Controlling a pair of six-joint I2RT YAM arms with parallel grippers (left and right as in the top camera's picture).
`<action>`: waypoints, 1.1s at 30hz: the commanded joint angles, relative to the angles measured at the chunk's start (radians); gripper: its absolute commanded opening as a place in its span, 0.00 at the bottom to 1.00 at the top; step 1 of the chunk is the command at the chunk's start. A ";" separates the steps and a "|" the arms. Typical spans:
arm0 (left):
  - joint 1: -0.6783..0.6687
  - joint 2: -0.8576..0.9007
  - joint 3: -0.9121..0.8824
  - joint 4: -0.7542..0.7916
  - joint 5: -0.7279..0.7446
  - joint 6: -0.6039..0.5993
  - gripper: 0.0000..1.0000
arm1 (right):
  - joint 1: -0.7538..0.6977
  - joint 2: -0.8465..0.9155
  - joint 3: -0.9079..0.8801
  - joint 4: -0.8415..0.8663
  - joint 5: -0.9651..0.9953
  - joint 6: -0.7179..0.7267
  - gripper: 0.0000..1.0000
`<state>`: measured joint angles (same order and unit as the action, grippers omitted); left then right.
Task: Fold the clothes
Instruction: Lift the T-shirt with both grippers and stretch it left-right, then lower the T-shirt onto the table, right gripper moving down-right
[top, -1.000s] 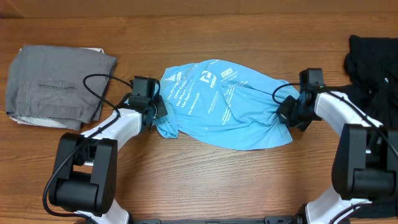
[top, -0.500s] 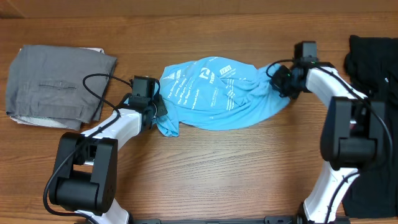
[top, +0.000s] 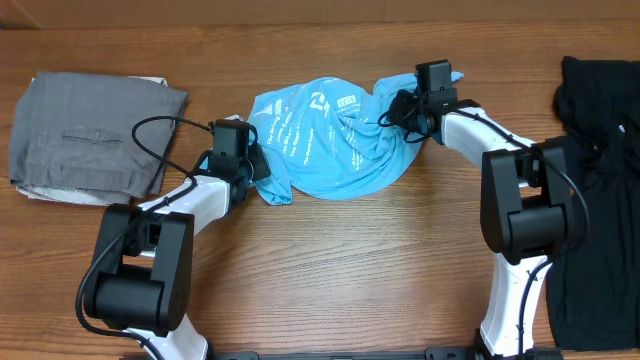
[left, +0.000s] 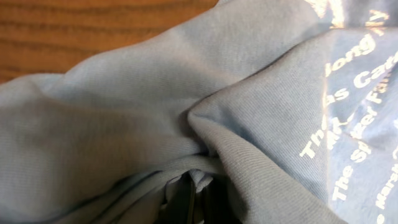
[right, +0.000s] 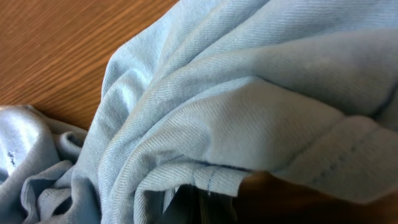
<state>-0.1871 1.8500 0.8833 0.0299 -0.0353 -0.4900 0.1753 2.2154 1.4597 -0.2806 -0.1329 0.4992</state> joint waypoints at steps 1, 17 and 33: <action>0.010 0.098 -0.032 -0.001 -0.024 0.014 0.04 | 0.020 0.109 -0.051 -0.025 0.011 -0.006 0.04; 0.014 -0.037 -0.029 -0.202 -0.172 0.027 0.04 | -0.127 0.109 0.083 -0.531 0.200 -0.028 0.13; 0.019 -0.196 -0.029 -0.639 -0.072 0.027 0.05 | -0.267 0.109 -0.070 -0.928 0.199 0.029 0.19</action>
<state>-0.1806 1.6707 0.8677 -0.5709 -0.1234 -0.4721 -0.0807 2.1811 1.5578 -1.1946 -0.0143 0.5167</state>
